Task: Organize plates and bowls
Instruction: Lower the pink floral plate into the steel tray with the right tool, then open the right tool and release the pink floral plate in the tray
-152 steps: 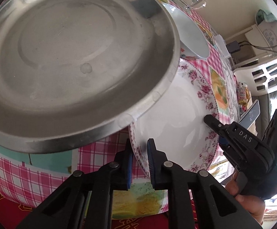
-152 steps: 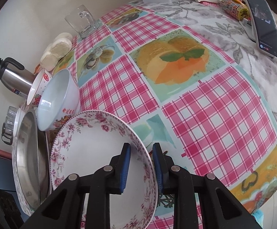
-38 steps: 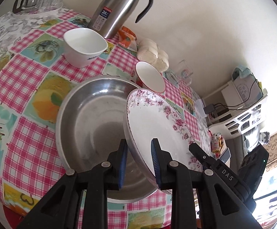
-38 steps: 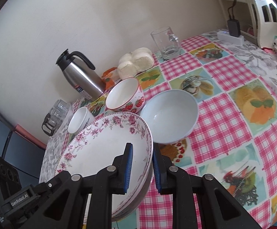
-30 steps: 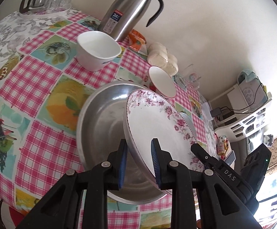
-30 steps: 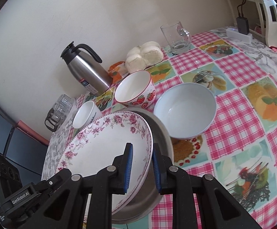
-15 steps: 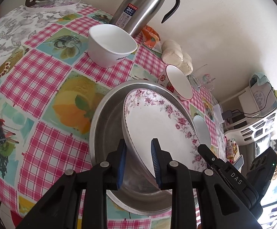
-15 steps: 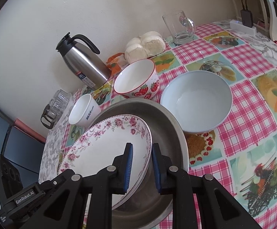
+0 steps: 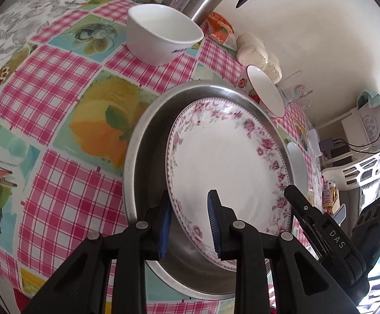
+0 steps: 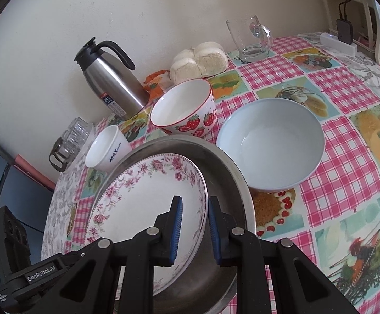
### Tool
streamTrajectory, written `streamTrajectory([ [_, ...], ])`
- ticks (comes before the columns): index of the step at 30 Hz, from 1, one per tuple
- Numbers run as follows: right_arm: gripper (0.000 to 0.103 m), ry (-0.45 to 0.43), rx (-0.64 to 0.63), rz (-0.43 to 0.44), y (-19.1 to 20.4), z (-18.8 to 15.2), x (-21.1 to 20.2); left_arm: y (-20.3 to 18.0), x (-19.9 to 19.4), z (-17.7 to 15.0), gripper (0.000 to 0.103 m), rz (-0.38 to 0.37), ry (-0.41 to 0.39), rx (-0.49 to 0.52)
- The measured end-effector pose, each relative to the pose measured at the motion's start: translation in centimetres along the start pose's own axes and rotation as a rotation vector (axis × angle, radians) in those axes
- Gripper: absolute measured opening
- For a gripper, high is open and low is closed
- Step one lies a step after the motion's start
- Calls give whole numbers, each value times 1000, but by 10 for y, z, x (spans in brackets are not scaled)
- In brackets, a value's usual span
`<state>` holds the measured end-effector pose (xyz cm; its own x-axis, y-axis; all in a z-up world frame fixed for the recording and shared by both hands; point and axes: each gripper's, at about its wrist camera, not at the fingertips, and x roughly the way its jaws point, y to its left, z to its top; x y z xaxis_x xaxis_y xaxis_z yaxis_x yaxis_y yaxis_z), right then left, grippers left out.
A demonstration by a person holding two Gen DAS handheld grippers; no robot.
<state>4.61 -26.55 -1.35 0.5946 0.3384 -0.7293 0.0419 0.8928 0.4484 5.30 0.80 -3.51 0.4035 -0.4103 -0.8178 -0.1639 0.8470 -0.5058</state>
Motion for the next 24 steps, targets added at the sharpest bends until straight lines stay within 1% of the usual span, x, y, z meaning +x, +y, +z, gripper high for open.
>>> streamTrajectory([
  [5,21,19,-16,-19,-4,-4,5,-3,0,-1,28,23,0,18],
  [9,23,21,-33,-23,-2,-5,4,-1,4,0,28,23,17,2],
  [11,23,37,-44,-29,-1,-6,7,1,5,-1,26,40,25,-5],
  [13,23,37,-61,-37,2,-7,6,4,4,-1,22,50,31,-13],
  [15,23,42,-67,-35,3,-8,7,7,4,-1,20,49,37,-34],
  [20,23,53,-77,-32,4,-8,8,18,-1,-3,18,33,47,-91],
  [24,23,62,-94,-29,6,-10,9,21,-7,-5,16,60,39,-96],
])
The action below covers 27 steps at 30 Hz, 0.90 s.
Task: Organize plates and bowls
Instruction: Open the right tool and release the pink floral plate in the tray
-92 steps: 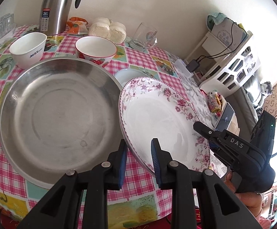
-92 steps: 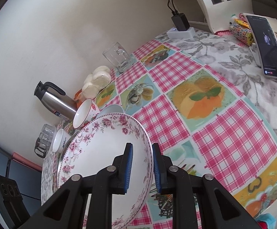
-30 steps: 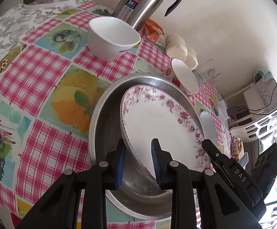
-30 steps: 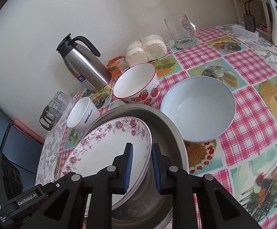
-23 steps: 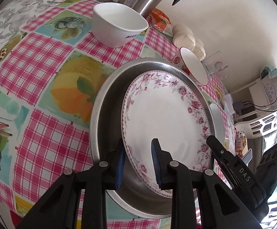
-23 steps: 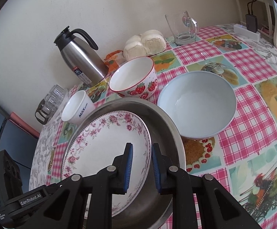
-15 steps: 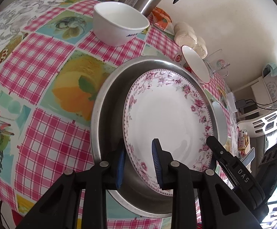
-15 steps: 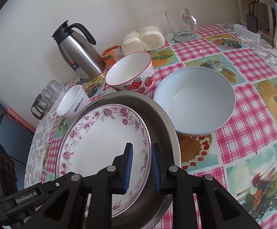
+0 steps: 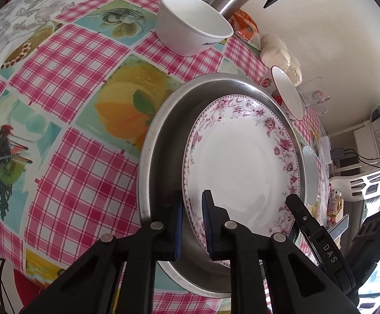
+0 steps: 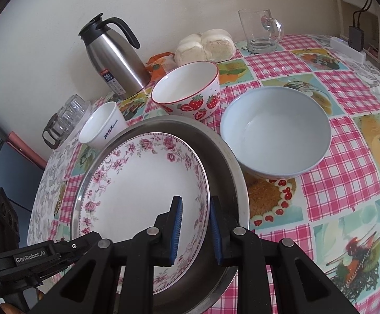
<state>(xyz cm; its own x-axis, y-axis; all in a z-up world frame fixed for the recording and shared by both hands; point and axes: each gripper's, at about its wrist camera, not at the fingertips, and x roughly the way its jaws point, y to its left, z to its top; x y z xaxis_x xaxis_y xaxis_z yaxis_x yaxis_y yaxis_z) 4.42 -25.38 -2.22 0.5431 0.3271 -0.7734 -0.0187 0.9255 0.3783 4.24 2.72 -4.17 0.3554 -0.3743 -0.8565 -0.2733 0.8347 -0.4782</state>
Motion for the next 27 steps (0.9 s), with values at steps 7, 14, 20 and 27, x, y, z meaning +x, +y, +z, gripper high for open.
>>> streamTrajectory([
  [7,24,14,-10,4,2,-1,2,0,-4,0,16,11,-10,-3],
  [14,24,19,-2,10,1,0,0,-7,-3,1,16,16,-6,5],
  [20,24,-15,10,14,-1,1,-11,-20,-9,2,25,38,-43,52],
  [27,24,-65,13,25,-2,3,-25,-32,-31,3,30,75,-152,127],
])
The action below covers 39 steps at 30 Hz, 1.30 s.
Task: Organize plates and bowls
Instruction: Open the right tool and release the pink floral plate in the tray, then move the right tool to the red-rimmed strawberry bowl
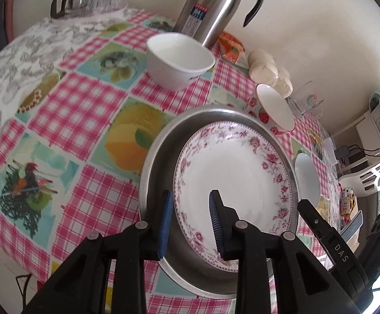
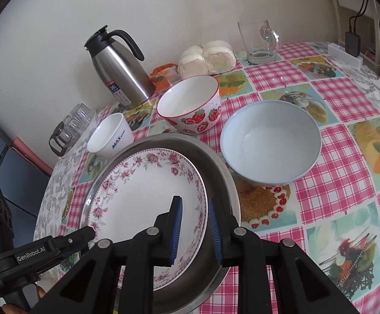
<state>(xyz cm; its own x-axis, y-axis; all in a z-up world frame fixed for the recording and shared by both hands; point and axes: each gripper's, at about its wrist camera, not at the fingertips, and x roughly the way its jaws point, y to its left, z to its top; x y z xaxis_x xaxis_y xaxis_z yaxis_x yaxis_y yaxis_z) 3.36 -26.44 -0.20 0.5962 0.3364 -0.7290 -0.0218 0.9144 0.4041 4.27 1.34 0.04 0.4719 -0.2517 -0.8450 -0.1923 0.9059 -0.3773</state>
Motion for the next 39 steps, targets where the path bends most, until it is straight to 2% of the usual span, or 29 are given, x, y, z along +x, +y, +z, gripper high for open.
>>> streamTrajectory([
  [2,24,-20,-2,4,0,1,-4,-6,-7,1,35,3,-35,37],
  [4,24,-34,-10,-5,1,2,-6,-11,-10,1,50,17,-55,67],
  [5,27,-36,-13,-8,1,2,-7,-14,-10,0,53,29,-59,80],
  [7,40,-28,-20,-8,2,2,-6,-16,-8,0,61,51,-52,89],
  [9,55,-34,-39,-13,4,1,-7,-15,-5,-1,63,64,-39,93],
  [11,63,-50,-66,-26,8,1,-8,-14,-3,-1,64,80,-31,92],
  [13,70,-62,-89,-32,11,0,-10,-13,-1,-1,80,99,-31,90],
  [21,99,-74,-157,-74,17,-1,-8,-7,-1,0,87,138,-58,75],
  [25,101,-81,-147,-84,13,0,-9,-4,-3,2,99,156,-84,68],
  [33,103,-98,-144,-75,9,2,-11,-6,-7,3,99,171,-127,85],
  [39,103,-117,-165,-92,13,2,-12,-5,-16,10,99,131,-195,59],
])
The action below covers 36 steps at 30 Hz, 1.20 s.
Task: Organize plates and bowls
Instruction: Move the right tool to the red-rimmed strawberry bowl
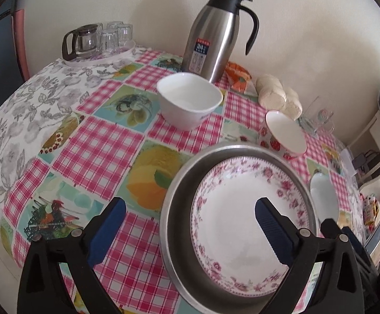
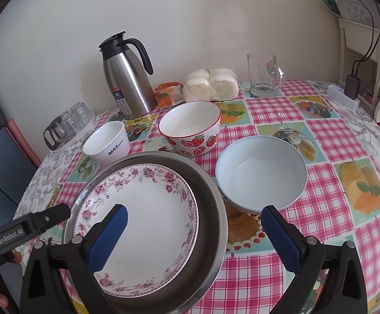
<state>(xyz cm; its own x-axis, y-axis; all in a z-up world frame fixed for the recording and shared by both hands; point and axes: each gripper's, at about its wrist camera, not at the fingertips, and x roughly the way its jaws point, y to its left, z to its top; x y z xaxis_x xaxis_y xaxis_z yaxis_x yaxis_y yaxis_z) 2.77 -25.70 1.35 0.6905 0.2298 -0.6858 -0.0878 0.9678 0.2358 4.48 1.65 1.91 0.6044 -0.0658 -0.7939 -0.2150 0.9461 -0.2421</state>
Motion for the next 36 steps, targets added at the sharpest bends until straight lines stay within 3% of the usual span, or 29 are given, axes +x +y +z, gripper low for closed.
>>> streamTrajectory([
  [6,103,-43,7,-15,-2,3,-4,13,-13,14,99,9,-131,-46],
  [11,103,-82,18,-23,-3,8,-7,22,-6,26,99,25,-139,-99],
  [16,103,-69,-12,-32,1,11,-5,19,-10,40,99,40,-185,-79],
  [23,103,-56,-29,-39,4,20,-2,19,-5,60,99,-5,-230,-130],
  [30,103,-30,-2,-40,-4,35,8,21,4,77,99,-39,-241,-173],
  [36,103,-11,17,-35,-12,58,14,11,15,90,99,-48,-170,-146],
])
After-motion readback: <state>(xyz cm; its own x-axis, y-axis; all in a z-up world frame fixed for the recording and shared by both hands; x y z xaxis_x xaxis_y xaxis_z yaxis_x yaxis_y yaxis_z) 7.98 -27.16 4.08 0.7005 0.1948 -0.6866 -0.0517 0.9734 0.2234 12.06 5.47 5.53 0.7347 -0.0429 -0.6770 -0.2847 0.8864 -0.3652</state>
